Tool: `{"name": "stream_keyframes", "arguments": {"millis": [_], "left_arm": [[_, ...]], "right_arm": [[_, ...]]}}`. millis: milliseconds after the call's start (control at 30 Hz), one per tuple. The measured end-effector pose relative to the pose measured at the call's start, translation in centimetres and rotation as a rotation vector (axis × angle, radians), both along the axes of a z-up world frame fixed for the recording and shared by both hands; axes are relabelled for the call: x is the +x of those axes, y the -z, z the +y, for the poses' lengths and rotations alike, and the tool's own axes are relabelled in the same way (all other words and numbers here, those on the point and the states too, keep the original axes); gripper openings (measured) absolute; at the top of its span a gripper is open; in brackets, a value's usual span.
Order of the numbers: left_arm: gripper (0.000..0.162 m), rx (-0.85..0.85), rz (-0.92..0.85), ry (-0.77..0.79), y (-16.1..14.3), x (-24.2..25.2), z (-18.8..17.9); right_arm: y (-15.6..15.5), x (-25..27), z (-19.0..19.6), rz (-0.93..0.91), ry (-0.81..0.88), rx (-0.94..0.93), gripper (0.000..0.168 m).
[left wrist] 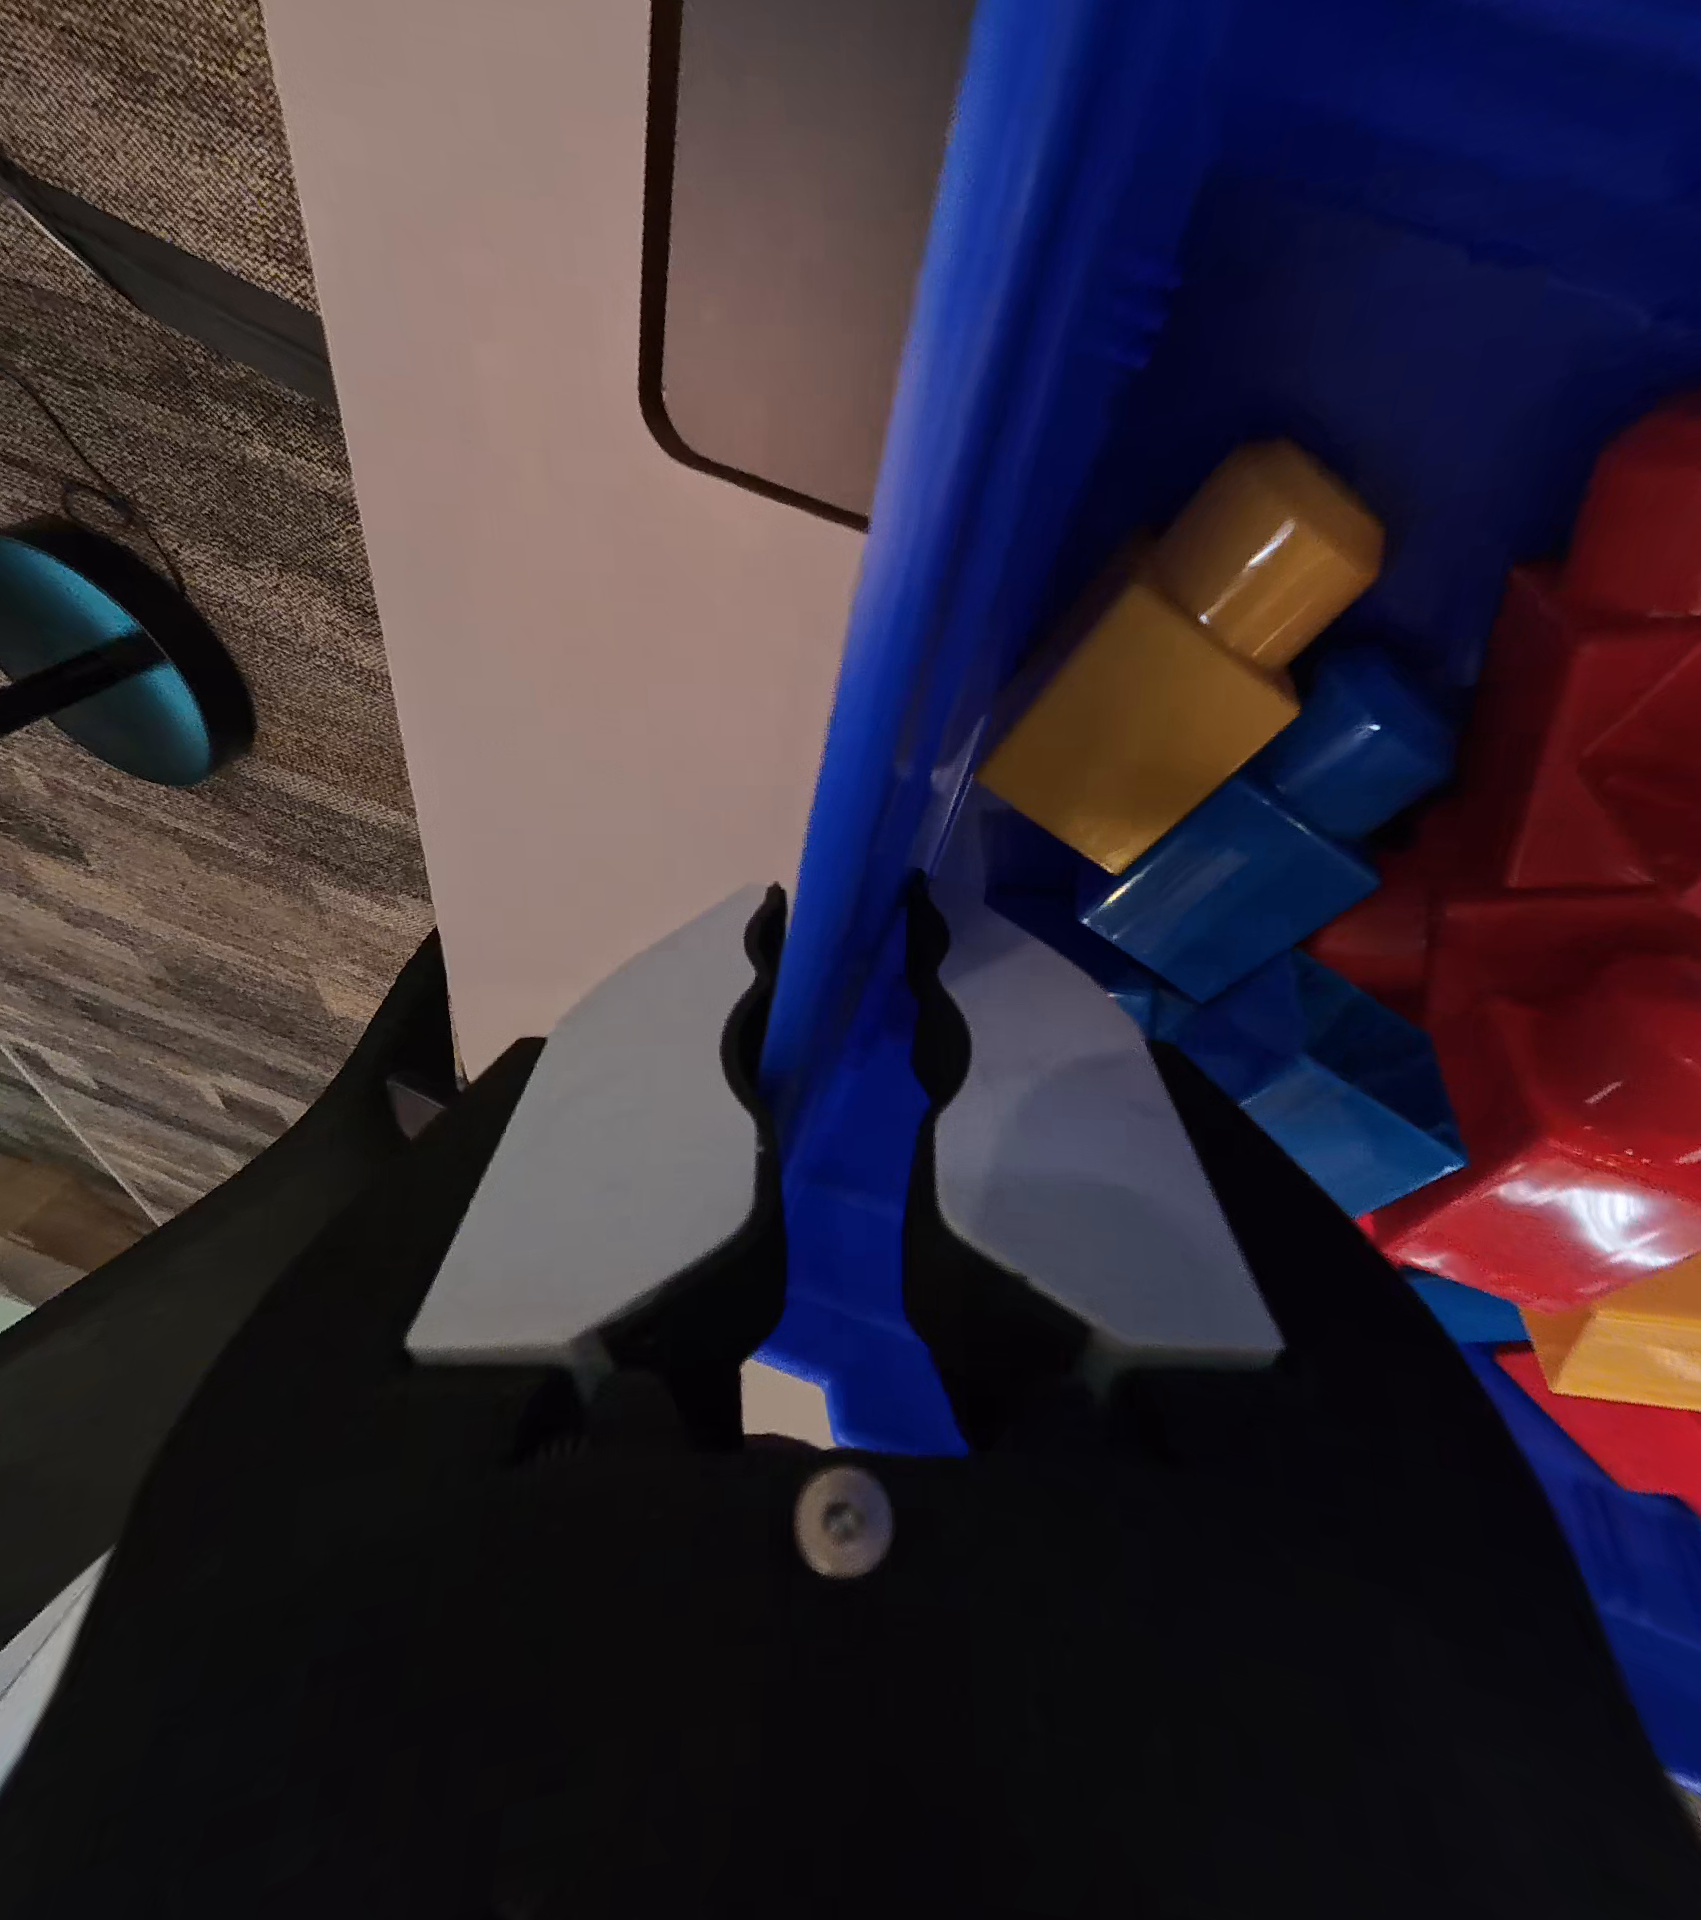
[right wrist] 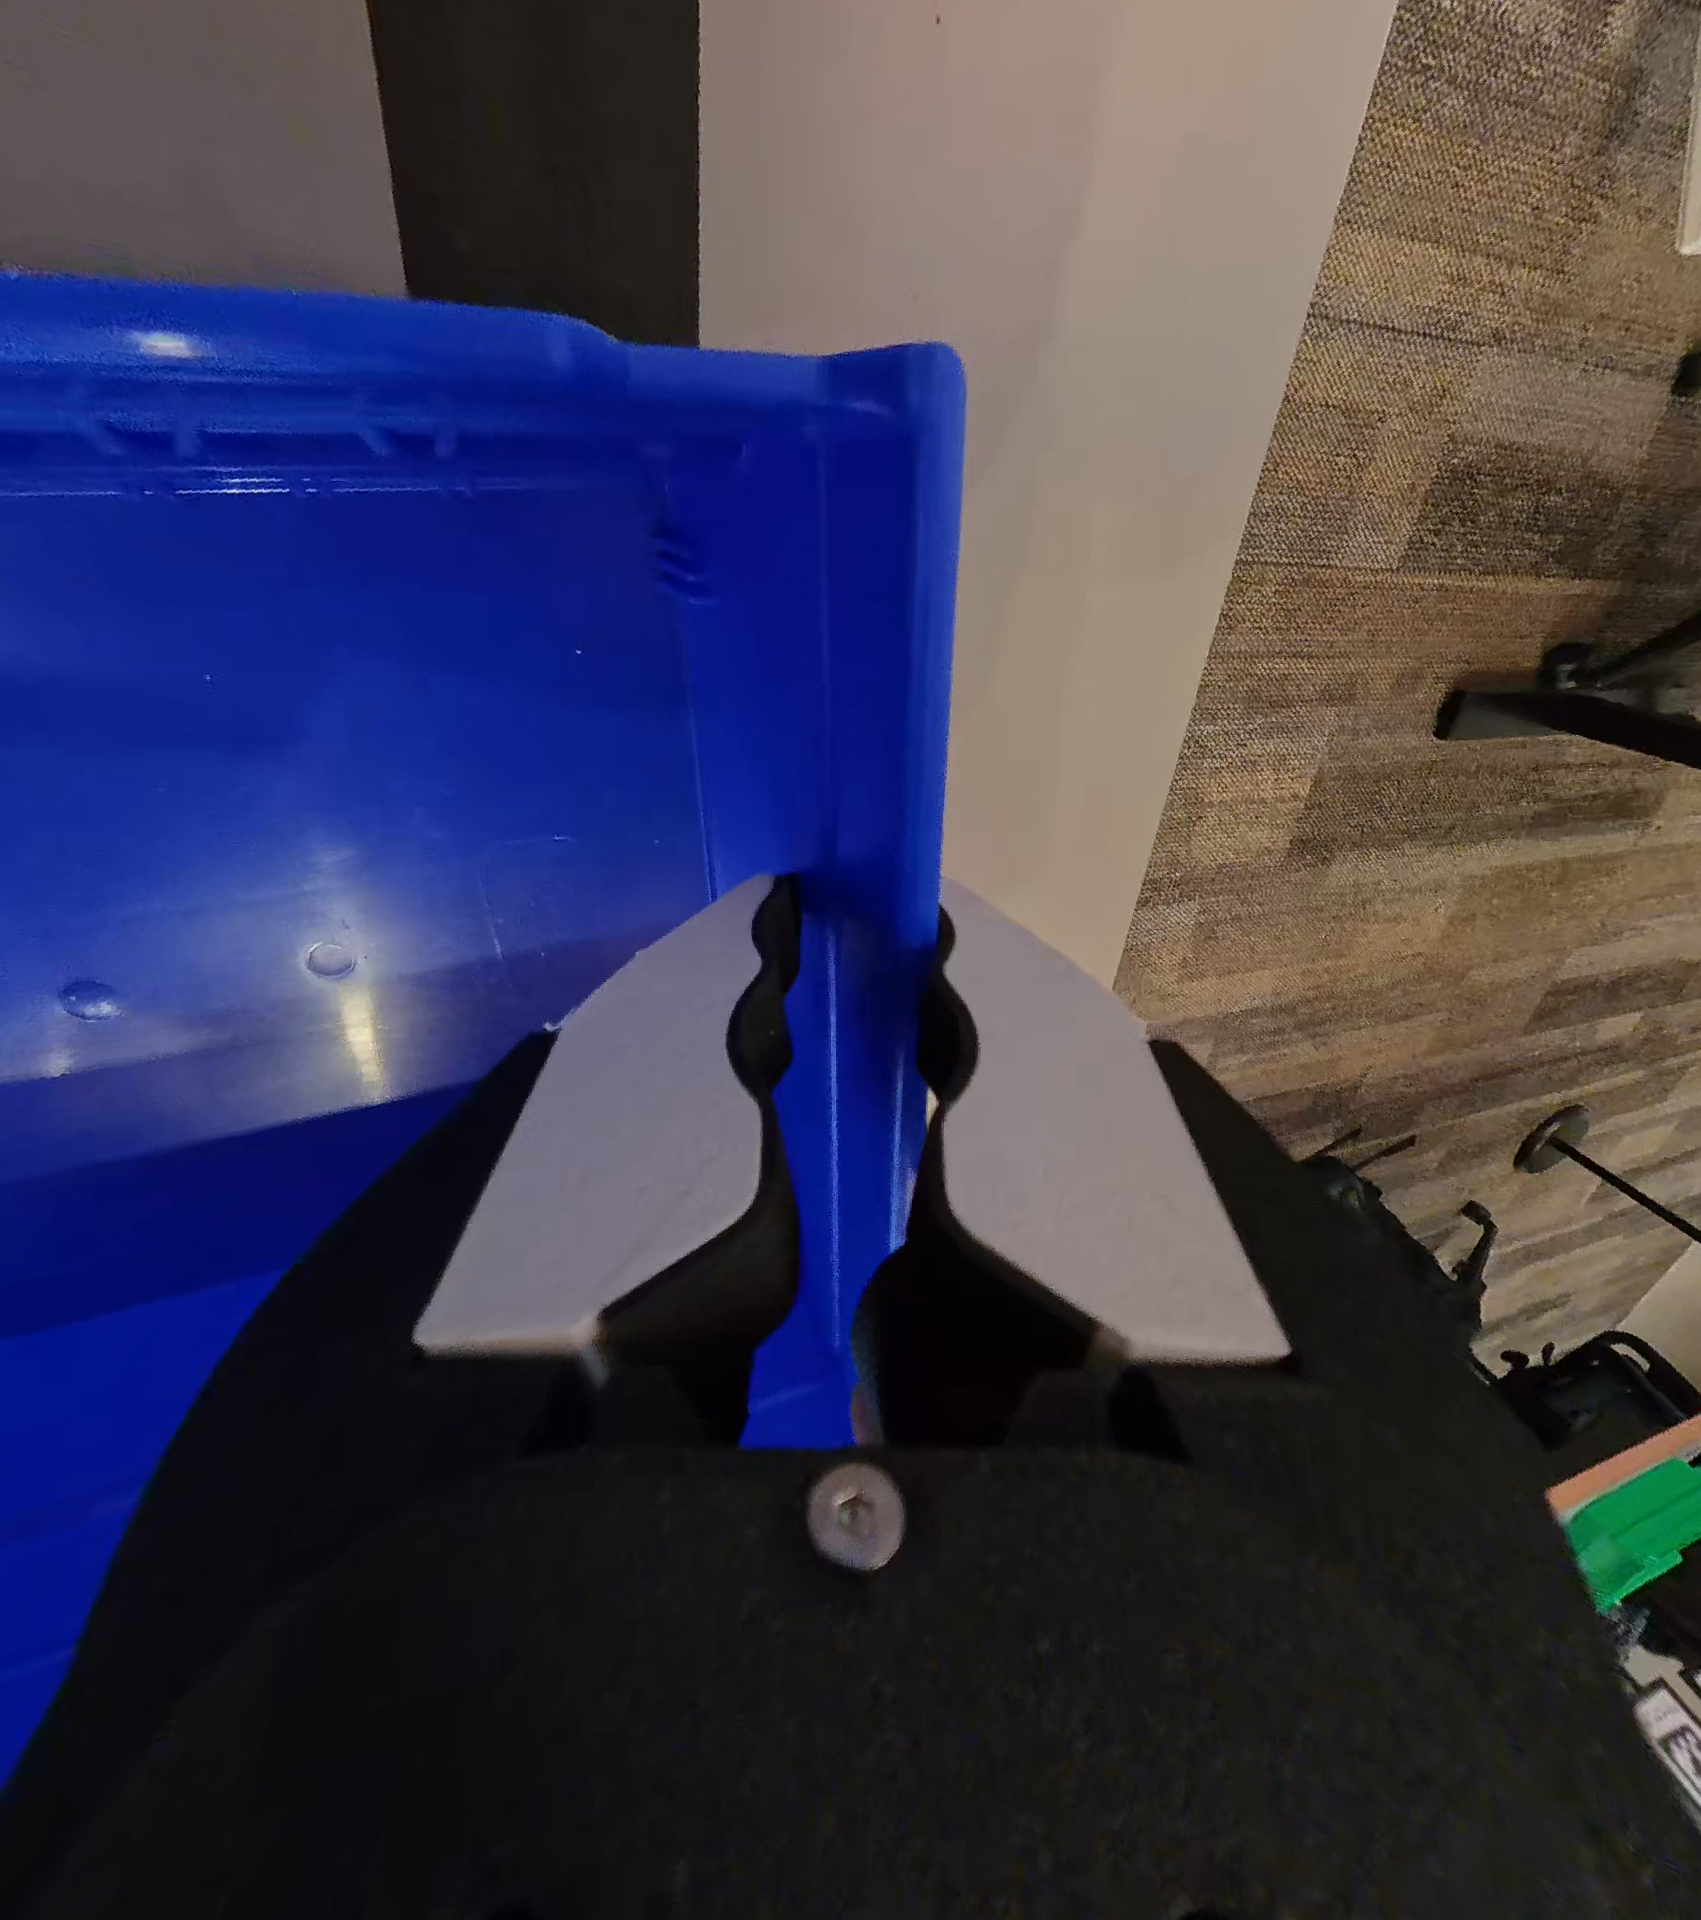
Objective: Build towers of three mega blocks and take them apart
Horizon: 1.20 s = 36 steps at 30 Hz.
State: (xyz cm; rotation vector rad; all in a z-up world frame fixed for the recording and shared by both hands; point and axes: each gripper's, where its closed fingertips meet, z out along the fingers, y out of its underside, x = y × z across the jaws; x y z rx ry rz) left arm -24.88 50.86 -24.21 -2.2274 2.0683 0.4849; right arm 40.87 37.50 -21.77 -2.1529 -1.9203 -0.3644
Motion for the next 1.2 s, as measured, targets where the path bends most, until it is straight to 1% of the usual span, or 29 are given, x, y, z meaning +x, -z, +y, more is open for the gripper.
{"name": "stream_keyframes", "arguments": {"millis": [167, 233, 267, 300, 333, 400, 433, 533, 600, 667, 733, 833, 933, 1000, 1033, 1067, 1133, 1200], "left_arm": [[0.026, 0.026, 0.009, -0.014, 0.0, -0.1, 0.1], [0.030, 0.051, 0.003, -0.028, -0.2, -0.2, 0.4], [0.036, 0.077, -0.011, -0.030, -0.6, -0.2, 0.6], [0.047, 0.099, -0.045, -0.043, -1.1, -0.2, 0.7], [0.052, 0.115, -0.090, -0.070, -1.8, -0.2, 0.8], [0.062, 0.175, -0.133, -0.166, -3.6, -1.3, 1.2], [0.064, 0.191, -0.180, -0.205, -4.5, -1.6, 1.0], [0.060, 0.270, -0.340, -0.272, -8.0, -2.1, -0.8], [0.056, 0.323, -0.456, -0.304, -10.5, -1.9, -3.3], [0.055, 0.359, -0.559, -0.334, -12.6, -1.5, -6.8], [0.055, 0.384, -0.672, -0.325, -14.4, -0.4, -11.0], [0.056, 0.381, -0.790, -0.302, -15.8, 1.6, -18.1], [0.058, 0.324, -0.918, -0.279, -15.5, 4.7, -25.1], [0.063, 0.246, -0.987, -0.271, -14.5, 7.3, -29.3], [0.068, 0.240, -0.976, -0.274, -13.8, 8.1, -30.8], [0.072, 0.253, -0.963, -0.274, -13.2, 8.7, -31.9], [0.072, 0.189, -1.047, -0.243, -12.1, 11.6, -34.5], [0.080, 0.114, -1.107, -0.245, -10.3, 14.4, -36.2]], "right_arm": [[0.1, 0.0, 0.2, -0.011, 0.029, 0.038, 0.026], [0.0, 0.1, 0.4, -0.009, 0.060, 0.070, 0.035], [-0.1, 0.1, 0.5, -0.001, 0.069, 0.096, 0.038], [-0.5, 0.1, 0.6, 0.011, 0.078, 0.133, 0.040], [-1.1, 0.2, 0.8, 0.026, 0.092, 0.172, 0.046], [-2.6, 0.2, 0.6, 0.085, 0.139, 0.226, 0.046], [-3.5, -0.1, 0.3, 0.124, 0.154, 0.253, 0.046], [-6.3, -0.9, -1.7, 0.214, 0.219, 0.319, 0.047], [-7.9, -1.7, -3.8, 0.249, 0.275, 0.359, 0.056], [-9.6, -2.7, -6.4, 0.297, 0.327, 0.402, 0.057], [-11.2, -4.4, -9.6, 0.384, 0.352, 0.437, 0.056], [-12.6, -7.0, -14.9, 0.459, 0.378, 0.468, 0.054], [-13.4, -10.7, -20.4, 0.522, 0.361, 0.512, 0.053], [-13.2, -13.9, -23.8, 0.590, 0.359, 0.491, 0.052], [-13.0, -16.0, -25.4, 0.639, 0.346, 0.468, 0.048], [-12.5, -18.1, -26.7, 0.685, 0.332, 0.452, 0.048], [-11.0, -21.5, -28.4, 0.703, 0.319, 0.438, 0.050], [-9.2, -24.3, -28.9, 0.751, 0.335, 0.418, 0.051]]}}
